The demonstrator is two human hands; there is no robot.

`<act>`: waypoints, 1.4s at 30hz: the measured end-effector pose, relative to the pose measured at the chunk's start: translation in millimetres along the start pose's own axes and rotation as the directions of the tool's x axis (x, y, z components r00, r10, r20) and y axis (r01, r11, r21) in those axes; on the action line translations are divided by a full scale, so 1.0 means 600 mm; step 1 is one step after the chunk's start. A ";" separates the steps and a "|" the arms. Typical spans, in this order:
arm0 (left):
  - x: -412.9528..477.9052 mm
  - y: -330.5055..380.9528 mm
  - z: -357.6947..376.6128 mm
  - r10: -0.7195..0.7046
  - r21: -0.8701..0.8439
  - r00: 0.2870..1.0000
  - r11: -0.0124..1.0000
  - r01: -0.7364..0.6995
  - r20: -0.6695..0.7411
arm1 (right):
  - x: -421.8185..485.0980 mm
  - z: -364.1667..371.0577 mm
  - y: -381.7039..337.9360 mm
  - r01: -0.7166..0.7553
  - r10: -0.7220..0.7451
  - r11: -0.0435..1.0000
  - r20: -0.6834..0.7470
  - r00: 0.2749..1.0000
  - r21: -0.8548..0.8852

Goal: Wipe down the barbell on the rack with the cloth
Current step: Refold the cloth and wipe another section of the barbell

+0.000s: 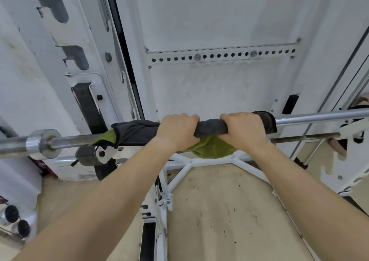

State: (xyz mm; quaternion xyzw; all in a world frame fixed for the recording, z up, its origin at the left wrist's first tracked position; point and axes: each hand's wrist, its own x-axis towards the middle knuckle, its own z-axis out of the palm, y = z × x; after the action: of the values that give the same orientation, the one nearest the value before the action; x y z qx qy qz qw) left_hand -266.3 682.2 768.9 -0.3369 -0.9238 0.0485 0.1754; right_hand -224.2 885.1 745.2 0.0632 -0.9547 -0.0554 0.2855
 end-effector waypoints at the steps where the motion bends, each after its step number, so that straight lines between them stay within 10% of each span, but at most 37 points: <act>1: -0.010 -0.011 0.001 0.003 0.005 1.000 1.000 -0.003 0.007 | 0.007 -0.002 -0.023 -0.006 0.006 1.000 0.022 1.000 0.024; 11: -0.116 -0.166 -0.029 -0.131 0.188 0.961 0.978 0.086 0.245 | 0.083 -0.011 -0.291 0.109 -0.118 0.988 0.080 0.990 0.110; 24: 0.003 0.004 -0.003 -0.051 -0.077 0.996 0.995 0.056 0.067 | 0.005 -0.008 -0.046 0.103 -0.103 0.995 -0.015 0.995 0.000; 34: -0.166 -0.169 -0.109 -0.078 0.105 0.997 0.991 0.081 -0.026 | 0.059 -0.035 -0.244 0.159 -0.176 0.951 0.040 0.984 0.266; 38: -0.230 -0.279 -0.177 -0.410 -0.275 0.888 0.896 0.349 -0.210 | 0.091 -0.097 -0.356 -0.168 0.144 0.558 0.104 0.984 0.813; 42: -0.291 -0.326 -0.189 -0.687 -0.497 0.590 0.721 0.483 -0.424 | 0.141 -0.162 -0.483 -0.133 0.264 0.268 0.060 0.963 0.954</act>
State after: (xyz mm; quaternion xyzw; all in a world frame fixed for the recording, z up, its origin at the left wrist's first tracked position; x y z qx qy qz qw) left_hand -220.4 417.1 864.6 -0.0305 -0.8761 -0.2736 0.3958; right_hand -214.9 579.8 830.7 0.1029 -0.7830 0.5605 0.2492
